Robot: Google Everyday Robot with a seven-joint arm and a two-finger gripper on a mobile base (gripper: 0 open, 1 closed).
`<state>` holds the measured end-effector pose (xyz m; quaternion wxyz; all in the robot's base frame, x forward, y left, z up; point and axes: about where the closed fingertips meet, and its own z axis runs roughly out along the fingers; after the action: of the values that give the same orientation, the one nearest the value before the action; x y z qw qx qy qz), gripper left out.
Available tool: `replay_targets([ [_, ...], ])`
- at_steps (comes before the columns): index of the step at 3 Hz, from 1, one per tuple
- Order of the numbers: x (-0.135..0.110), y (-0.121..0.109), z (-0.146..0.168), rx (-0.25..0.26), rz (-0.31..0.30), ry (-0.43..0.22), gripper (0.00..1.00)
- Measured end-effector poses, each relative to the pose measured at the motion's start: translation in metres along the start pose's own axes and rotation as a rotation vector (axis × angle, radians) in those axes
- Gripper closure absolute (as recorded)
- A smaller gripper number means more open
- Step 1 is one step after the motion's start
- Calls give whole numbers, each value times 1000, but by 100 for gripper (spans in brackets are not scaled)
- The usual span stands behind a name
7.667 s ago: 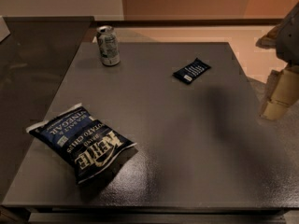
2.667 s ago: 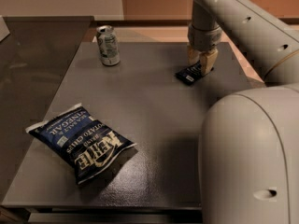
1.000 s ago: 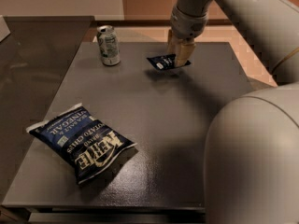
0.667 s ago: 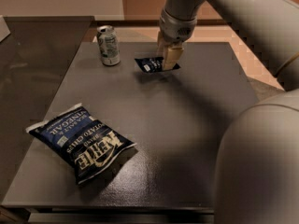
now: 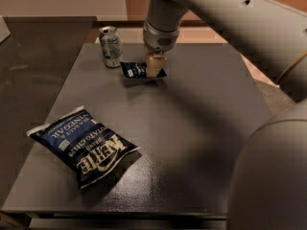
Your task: Move rxbar blueberry near 7up can
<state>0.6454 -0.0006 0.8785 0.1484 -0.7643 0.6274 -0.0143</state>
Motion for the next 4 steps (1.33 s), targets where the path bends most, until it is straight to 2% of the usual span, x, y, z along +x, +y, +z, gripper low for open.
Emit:
replay_targets([
  [1,-14,-15,8,28,12,11,100],
  [2,-25,-30,13,41,8,9,83],
  [4,-31,-56,28,55,-5,20,35],
])
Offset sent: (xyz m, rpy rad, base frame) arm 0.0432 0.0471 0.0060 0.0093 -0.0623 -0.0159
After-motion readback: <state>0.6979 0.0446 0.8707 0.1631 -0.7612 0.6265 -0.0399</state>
